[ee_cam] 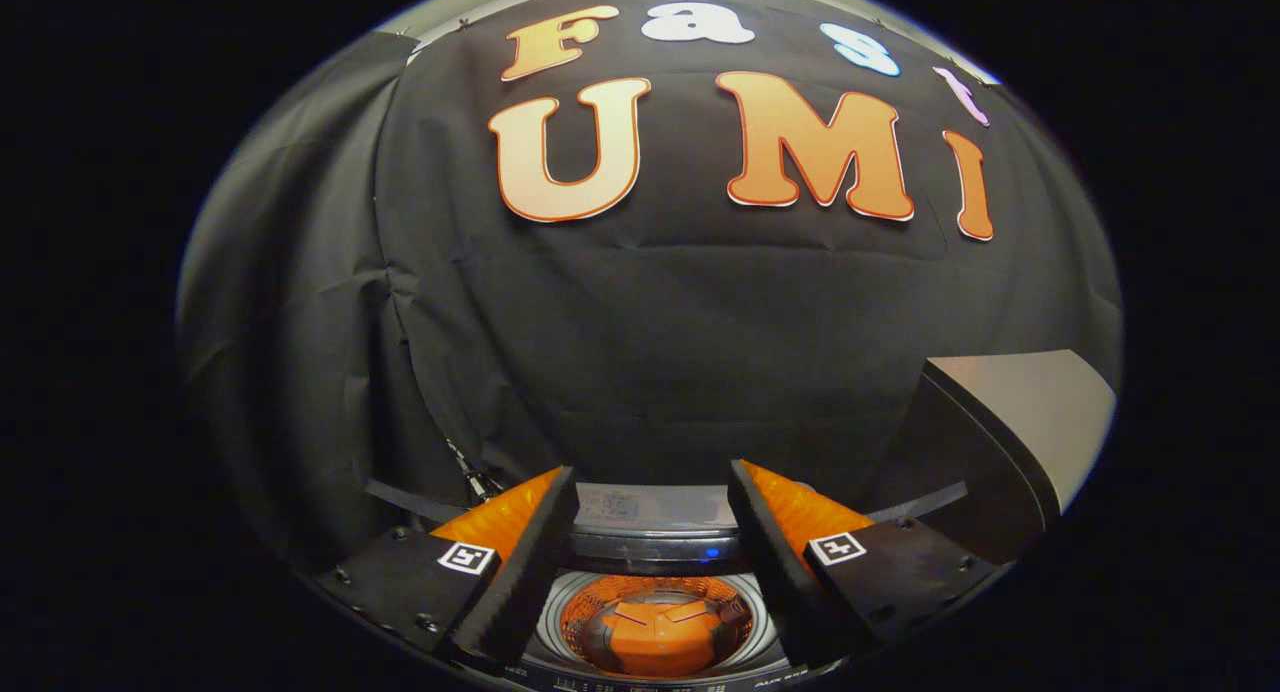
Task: Put the clothes into the washing machine and then close the washing machine lid.
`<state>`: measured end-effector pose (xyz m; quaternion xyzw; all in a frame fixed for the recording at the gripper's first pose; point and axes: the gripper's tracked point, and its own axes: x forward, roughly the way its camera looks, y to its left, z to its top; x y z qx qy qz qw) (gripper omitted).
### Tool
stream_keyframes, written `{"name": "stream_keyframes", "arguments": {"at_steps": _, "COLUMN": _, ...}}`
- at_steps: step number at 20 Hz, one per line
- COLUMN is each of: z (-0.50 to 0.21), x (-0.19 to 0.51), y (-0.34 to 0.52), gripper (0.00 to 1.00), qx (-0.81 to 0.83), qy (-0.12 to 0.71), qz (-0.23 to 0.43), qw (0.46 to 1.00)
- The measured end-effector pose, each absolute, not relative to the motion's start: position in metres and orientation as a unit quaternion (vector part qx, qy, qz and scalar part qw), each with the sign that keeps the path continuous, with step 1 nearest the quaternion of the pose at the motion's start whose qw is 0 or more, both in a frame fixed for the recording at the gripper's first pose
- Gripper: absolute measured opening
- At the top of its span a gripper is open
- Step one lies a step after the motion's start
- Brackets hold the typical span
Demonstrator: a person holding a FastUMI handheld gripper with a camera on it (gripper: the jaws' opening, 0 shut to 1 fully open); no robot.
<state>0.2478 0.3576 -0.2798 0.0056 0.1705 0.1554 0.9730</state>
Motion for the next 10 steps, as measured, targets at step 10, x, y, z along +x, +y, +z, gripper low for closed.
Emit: {"name": "stream_keyframes", "arguments": {"at_steps": 10, "z": -0.295, "x": 0.237, "y": 0.357, "gripper": 0.98, "qx": 0.009, "qy": 0.157, "qz": 0.151, "qw": 0.976}}
